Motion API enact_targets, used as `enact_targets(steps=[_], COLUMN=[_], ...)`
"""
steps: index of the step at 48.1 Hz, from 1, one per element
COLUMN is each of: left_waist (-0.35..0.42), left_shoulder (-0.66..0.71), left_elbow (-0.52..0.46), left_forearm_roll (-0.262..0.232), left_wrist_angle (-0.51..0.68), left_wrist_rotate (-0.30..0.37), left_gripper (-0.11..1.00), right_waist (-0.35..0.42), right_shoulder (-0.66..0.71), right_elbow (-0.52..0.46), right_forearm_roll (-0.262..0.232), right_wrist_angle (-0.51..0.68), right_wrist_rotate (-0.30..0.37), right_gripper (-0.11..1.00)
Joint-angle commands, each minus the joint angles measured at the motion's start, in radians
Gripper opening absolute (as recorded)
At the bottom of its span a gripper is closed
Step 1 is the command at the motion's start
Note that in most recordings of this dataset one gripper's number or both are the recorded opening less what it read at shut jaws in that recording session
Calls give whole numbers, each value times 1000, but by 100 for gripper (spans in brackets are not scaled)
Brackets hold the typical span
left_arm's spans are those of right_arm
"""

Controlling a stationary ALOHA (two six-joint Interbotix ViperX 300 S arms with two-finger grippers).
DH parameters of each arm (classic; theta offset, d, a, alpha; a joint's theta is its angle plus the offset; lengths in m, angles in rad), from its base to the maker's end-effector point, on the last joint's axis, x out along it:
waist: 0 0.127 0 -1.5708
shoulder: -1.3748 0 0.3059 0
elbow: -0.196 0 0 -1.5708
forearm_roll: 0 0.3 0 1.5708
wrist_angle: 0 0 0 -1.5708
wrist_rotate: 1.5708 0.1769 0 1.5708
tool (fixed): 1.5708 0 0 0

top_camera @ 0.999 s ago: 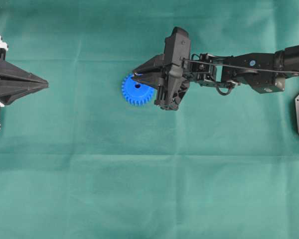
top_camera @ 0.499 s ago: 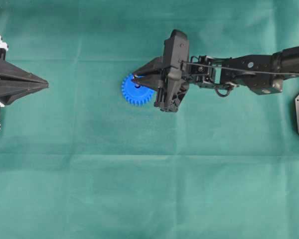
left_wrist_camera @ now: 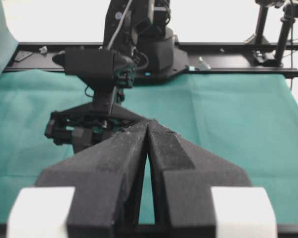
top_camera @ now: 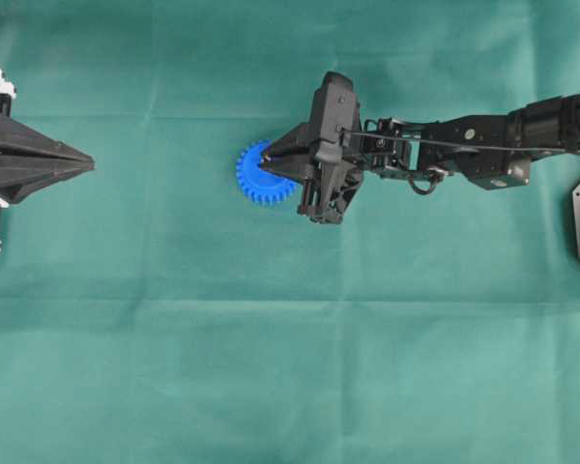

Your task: Insert the shaft placed at a random location into the center hole of the medium gear at another random location.

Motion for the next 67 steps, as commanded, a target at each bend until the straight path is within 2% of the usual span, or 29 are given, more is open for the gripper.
enact_targets(steps=[1, 20, 23, 31, 34, 43, 56, 67], left_waist=[2, 2, 2, 2, 2, 2, 2, 2], left_shoulder=[5, 5, 5, 5, 5, 5, 5, 5], left_elbow=[-23, -23, -23, -23, -23, -23, -25, -25], left_forearm_roll=[3, 3, 3, 3, 3, 3, 3, 3], left_wrist_angle=[-5, 6, 6, 6, 6, 6, 6, 6], left_wrist_rotate=[0, -2, -2, -2, -2, -2, -2, -2], left_gripper=[0, 0, 0, 0, 0, 0, 0, 0], right_waist=[3, 2, 3, 3, 2, 2, 3, 3], right_shoulder=[-11, -12, -11, -12, -12, -34, -130, -153], right_elbow=[-14, -15, -15, -18, -18, -15, -12, -12], right_forearm_roll=[5, 11, 11, 11, 11, 11, 8, 8], right_wrist_angle=[-15, -11, -11, -11, -11, -9, 52, 67], right_wrist_rotate=[-2, 12, 14, 14, 14, 14, 11, 11], right_gripper=[13, 17, 30, 80, 91, 83, 84, 84])
